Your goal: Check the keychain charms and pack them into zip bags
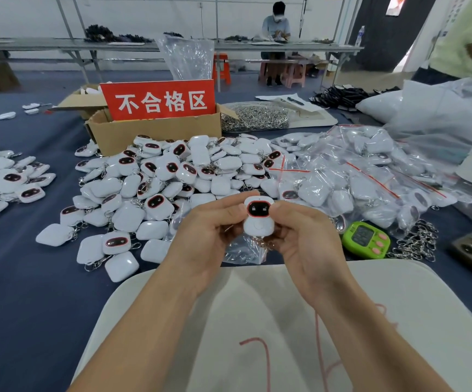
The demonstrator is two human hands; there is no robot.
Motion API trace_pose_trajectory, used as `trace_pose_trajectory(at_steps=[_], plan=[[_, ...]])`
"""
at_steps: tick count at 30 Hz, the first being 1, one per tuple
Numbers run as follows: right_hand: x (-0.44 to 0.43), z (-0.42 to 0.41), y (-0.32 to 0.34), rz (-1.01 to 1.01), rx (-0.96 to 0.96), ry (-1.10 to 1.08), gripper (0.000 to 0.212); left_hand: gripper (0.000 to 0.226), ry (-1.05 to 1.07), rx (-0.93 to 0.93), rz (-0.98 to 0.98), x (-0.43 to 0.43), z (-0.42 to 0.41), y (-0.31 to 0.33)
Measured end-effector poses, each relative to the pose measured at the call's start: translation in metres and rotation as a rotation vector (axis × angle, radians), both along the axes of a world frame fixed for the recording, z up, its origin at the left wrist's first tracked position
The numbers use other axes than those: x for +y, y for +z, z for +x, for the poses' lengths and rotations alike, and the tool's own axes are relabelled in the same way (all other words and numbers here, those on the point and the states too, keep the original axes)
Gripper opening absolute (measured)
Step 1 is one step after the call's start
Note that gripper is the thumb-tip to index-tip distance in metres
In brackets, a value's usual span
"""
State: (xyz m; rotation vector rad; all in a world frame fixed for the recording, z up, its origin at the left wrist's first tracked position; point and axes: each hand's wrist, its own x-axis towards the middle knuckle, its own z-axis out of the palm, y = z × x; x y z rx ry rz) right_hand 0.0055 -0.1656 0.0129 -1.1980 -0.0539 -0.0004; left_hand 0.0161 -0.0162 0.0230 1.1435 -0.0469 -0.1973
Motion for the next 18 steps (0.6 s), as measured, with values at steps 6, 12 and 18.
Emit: trace_pose_trajectory(at_steps=[6,12,18], plan=[[0.0025,-0.0006,-0.0033,-0.105,0.000,-0.074,0.018,0.027,-0.012,-0.031,0.004,-0.0019,-0.0027,0.0010],[0.0010,0.0006,-0.0034,-0.111,-0.018,-0.048,0.020,0.033,-0.002,-0.054,-0.010,-0.0029,-0.0017,-0.0011],[0.0025,-0.0015,-0.0020,-0.136,-0.015,0.033,0.025,0.022,0.246,-0.213,0.325,-0.0076,-0.0007,-0.0084]])
